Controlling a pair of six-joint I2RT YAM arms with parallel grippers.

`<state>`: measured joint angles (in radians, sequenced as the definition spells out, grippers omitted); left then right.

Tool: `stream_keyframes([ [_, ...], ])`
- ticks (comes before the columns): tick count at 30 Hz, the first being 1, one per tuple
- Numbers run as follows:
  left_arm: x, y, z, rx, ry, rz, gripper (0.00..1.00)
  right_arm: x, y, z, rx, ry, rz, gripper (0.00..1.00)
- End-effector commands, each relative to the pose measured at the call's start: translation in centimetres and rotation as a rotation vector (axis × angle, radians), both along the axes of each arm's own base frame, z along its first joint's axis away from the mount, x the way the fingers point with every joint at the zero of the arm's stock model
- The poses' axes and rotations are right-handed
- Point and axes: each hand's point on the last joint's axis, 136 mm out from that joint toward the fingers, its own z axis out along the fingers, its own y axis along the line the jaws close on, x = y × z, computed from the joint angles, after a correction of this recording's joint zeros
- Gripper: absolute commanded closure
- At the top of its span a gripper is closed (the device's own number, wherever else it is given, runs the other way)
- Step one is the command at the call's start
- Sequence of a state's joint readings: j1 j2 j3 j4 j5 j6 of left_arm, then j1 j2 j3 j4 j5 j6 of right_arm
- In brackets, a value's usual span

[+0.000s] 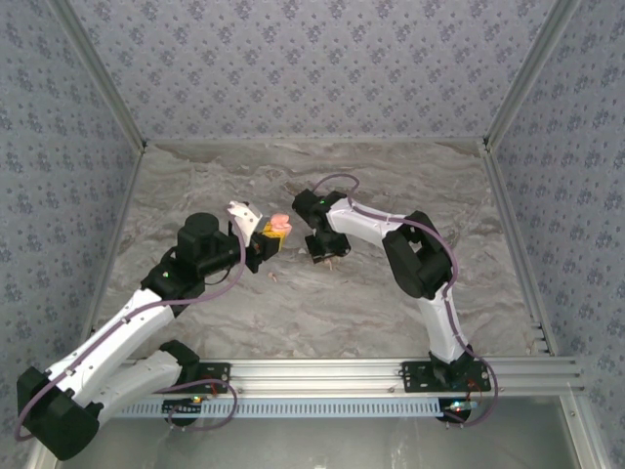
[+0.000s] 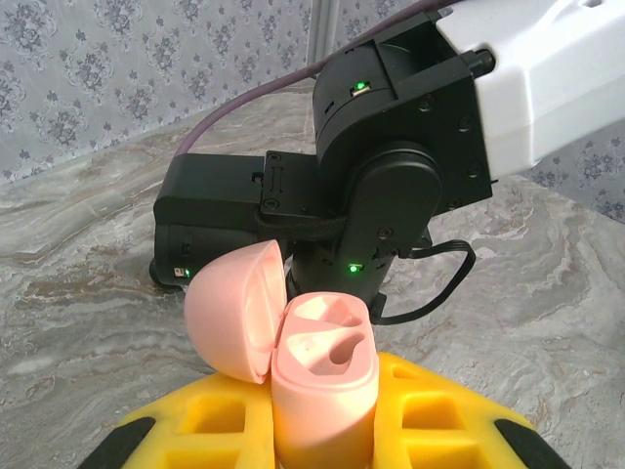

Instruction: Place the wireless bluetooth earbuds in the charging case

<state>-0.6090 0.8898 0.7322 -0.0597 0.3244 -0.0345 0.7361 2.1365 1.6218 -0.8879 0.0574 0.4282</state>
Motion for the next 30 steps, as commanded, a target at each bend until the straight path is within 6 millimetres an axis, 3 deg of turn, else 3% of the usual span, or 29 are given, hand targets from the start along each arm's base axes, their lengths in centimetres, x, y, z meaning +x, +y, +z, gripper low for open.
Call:
stream_keyframes([
  [1, -0.3, 0.0, 1.4, -0.016, -0.046, -0.008, 0.83, -0.1, -0.1, 1.5, -0.007, -0.029, -0.105, 0.61],
  [19, -0.3, 0.0, 1.2, -0.016, -0.046, -0.009, 0.83, -0.8, -0.7, 0.7, -0.037, -0.002, -0.126, 0.68],
  [30, -0.3, -0.1, 1.2, -0.016, -0.046, -0.011, 0.83, -1.4, -0.6, 0.5, -0.031, 0.007, -0.123, 0.67],
])
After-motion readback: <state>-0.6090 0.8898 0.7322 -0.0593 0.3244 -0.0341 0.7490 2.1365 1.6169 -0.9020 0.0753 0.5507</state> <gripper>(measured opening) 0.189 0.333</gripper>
